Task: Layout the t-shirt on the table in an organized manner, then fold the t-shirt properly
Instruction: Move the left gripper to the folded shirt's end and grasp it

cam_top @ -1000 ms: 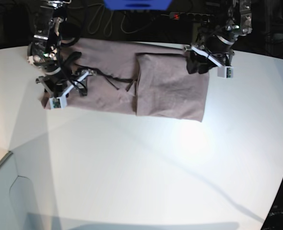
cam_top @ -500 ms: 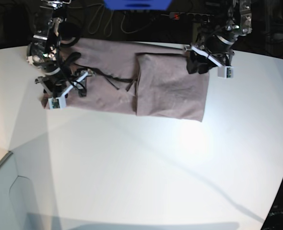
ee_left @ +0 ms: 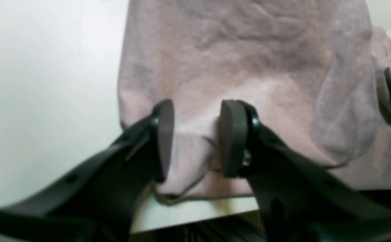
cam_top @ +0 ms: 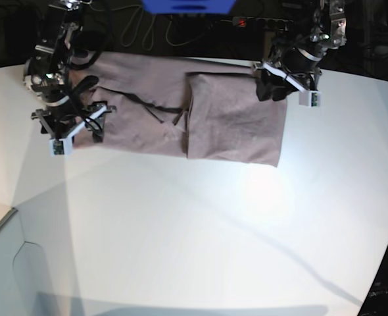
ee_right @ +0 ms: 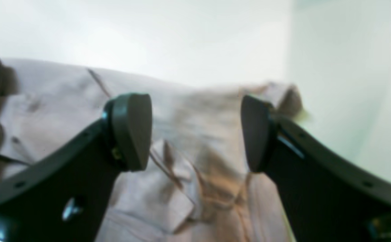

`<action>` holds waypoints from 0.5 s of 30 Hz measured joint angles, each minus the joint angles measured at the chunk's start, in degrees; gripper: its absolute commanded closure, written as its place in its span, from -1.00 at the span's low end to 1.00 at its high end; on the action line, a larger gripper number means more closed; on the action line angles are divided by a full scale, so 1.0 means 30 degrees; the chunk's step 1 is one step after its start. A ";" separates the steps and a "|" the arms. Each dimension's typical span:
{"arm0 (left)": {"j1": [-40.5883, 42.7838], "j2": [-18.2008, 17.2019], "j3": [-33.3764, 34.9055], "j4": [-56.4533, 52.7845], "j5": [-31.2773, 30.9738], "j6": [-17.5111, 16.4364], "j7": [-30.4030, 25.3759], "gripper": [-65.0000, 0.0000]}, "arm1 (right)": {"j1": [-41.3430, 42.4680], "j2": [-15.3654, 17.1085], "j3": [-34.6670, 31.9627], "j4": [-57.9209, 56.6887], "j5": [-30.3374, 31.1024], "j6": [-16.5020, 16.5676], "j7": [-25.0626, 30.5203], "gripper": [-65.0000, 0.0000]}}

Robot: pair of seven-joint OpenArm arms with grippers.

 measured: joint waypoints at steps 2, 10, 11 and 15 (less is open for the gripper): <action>0.0015 0.0000 -0.0007 0.0357 0.0182 0.0015 0.0423 0.29 | 0.0000 -0.0007 0.0277 -0.0546 0.0058 0.0000 -0.0015 -0.30; 0.0015 0.0000 -0.0022 0.1785 0.0270 0.0160 0.0656 0.29 | -0.0321 0.0066 0.1938 -0.1821 -0.0007 0.0000 0.0007 -0.30; 0.0015 -0.0007 -0.0022 0.1785 0.0270 0.0160 0.0648 0.29 | -0.0321 0.0102 0.2069 -0.1814 -0.0007 0.0000 0.0058 -0.30; 0.0015 -0.0007 -0.0022 0.1785 0.0277 0.0160 0.0663 0.29 | -0.0670 0.0160 0.2113 -0.1763 -0.0007 0.0000 -0.0022 -0.30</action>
